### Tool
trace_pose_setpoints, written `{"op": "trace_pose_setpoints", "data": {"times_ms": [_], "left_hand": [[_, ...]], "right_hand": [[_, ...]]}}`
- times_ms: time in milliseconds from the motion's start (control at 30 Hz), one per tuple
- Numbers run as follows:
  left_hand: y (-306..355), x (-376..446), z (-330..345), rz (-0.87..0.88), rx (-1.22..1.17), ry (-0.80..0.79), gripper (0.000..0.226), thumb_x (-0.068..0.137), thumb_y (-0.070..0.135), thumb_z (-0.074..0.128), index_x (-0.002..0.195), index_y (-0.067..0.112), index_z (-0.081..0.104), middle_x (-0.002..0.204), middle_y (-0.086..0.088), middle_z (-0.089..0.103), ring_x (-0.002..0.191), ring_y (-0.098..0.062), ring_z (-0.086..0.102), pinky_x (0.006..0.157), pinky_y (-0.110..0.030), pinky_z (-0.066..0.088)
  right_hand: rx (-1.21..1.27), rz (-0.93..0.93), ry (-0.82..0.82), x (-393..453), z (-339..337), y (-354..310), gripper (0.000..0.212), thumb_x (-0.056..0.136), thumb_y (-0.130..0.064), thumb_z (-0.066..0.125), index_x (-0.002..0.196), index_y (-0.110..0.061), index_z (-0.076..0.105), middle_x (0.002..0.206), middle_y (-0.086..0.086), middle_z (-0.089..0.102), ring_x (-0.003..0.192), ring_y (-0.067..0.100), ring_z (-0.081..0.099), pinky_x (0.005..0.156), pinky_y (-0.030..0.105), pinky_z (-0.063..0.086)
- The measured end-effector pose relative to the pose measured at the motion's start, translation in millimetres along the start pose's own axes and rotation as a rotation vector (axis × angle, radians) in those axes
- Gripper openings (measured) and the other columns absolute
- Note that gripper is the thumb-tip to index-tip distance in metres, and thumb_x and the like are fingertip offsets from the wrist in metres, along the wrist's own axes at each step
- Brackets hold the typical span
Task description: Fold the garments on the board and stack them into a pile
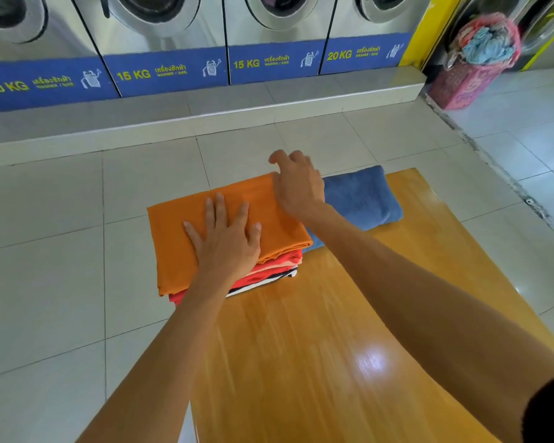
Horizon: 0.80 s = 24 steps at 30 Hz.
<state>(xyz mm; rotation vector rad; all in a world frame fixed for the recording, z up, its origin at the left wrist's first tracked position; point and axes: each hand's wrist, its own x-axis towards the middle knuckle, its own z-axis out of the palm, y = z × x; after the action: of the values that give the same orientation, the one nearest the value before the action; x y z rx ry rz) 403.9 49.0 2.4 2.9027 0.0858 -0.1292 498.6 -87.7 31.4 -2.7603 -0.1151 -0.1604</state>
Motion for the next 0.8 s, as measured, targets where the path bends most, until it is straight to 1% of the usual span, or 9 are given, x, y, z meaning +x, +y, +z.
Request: {"op": "trace_pose_setpoints", "data": {"times_ms": [67,133,200,267,400,533,600,667,800], "left_hand": [[-10.3,0.8,-4.2,-0.049,-0.019,0.091,0.058,0.101,0.052,0.017,0.153,0.029,0.024,0.164,-0.009,0.005,0.151,-0.032,-0.002,0.117,-0.061,-0.001],[-29.0,0.6,-3.6,-0.075,0.000,0.172,0.055,0.102,0.049,0.018,0.152,0.028,0.029,0.163,-0.010,0.011,0.151,-0.033,0.004,0.118,-0.058,0.003],[-50.4,-2.2,2.2,-0.092,-0.027,0.187,0.054,0.102,0.051,0.018,0.153,0.034,0.023,0.164,-0.008,0.010,0.151,-0.032,0.005,0.118,-0.058,0.006],[-63.8,-6.2,10.6,-0.090,-0.073,0.161,0.055,0.101,0.054,0.016,0.154,0.039,0.014,0.164,-0.003,0.006,0.151,-0.030,0.003,0.118,-0.058,0.009],[-67.0,-1.4,18.9,-0.087,-0.143,0.151,0.054,0.101,0.056,0.013,0.154,0.042,0.009,0.165,0.001,0.002,0.152,-0.026,0.000,0.119,-0.056,0.010],[-65.1,-5.8,23.6,-0.103,-0.135,0.163,0.054,0.101,0.055,0.011,0.153,0.042,0.006,0.165,0.001,-0.001,0.151,-0.026,-0.003,0.119,-0.056,0.007],[-59.9,-6.9,23.4,-0.124,-0.104,0.139,0.054,0.101,0.056,0.010,0.153,0.043,0.002,0.165,0.001,-0.004,0.151,-0.026,-0.005,0.118,-0.058,0.007],[-56.1,-4.7,16.0,-0.162,-0.071,0.038,0.056,0.100,0.057,0.009,0.152,0.044,-0.004,0.164,0.001,-0.010,0.151,-0.027,-0.009,0.117,-0.061,0.003],[-49.9,-3.5,-18.3,-0.175,0.049,-0.175,0.062,0.100,0.057,0.013,0.152,0.039,-0.013,0.163,-0.002,-0.017,0.150,-0.031,-0.014,0.116,-0.061,-0.006]], "right_hand": [[0.023,-0.162,0.012,-14.1,5.9,-16.0,0.037,0.105,-0.035,0.038,0.138,-0.026,0.054,0.145,0.004,0.052,0.136,0.027,0.044,0.105,0.048,0.038],[-0.021,-0.220,-0.147,-28.2,19.3,-22.5,0.050,0.105,-0.050,0.027,0.148,-0.029,0.044,0.160,0.001,0.035,0.151,0.025,0.024,0.117,0.056,0.023],[-0.066,-0.175,-0.291,-38.5,35.0,-19.4,0.063,0.101,-0.063,0.018,0.156,-0.033,0.026,0.167,-0.002,0.015,0.155,0.024,0.004,0.120,0.063,0.008],[-0.079,-0.147,-0.323,-41.7,45.5,-13.3,0.070,0.097,-0.070,0.014,0.158,-0.038,0.012,0.169,-0.005,0.002,0.156,0.022,-0.007,0.118,0.064,0.000],[-0.077,-0.122,-0.337,-37.7,51.8,-12.9,0.073,0.094,-0.073,0.012,0.158,-0.040,0.004,0.169,-0.006,-0.003,0.155,0.023,-0.010,0.122,0.058,0.000],[-0.111,-0.141,-0.306,-44.9,55.9,-11.2,0.073,0.094,-0.074,0.009,0.158,-0.040,0.001,0.169,-0.006,-0.002,0.155,0.022,-0.009,0.122,0.059,-0.003],[-0.152,-0.152,-0.353,-40.1,55.4,-10.1,0.074,0.093,-0.074,0.007,0.158,-0.040,-0.004,0.169,-0.005,-0.006,0.155,0.022,-0.011,0.121,0.061,-0.004],[-0.224,-0.160,-0.434,-33.5,50.9,-13.0,0.075,0.094,-0.074,0.005,0.158,-0.037,-0.007,0.169,-0.003,-0.009,0.155,0.024,-0.012,0.119,0.063,-0.008],[-0.266,-0.153,-0.468,-42.5,28.8,-22.2,0.074,0.096,-0.071,0.005,0.159,-0.034,-0.007,0.168,-0.001,-0.011,0.154,0.025,-0.015,0.117,0.066,-0.011]]}}
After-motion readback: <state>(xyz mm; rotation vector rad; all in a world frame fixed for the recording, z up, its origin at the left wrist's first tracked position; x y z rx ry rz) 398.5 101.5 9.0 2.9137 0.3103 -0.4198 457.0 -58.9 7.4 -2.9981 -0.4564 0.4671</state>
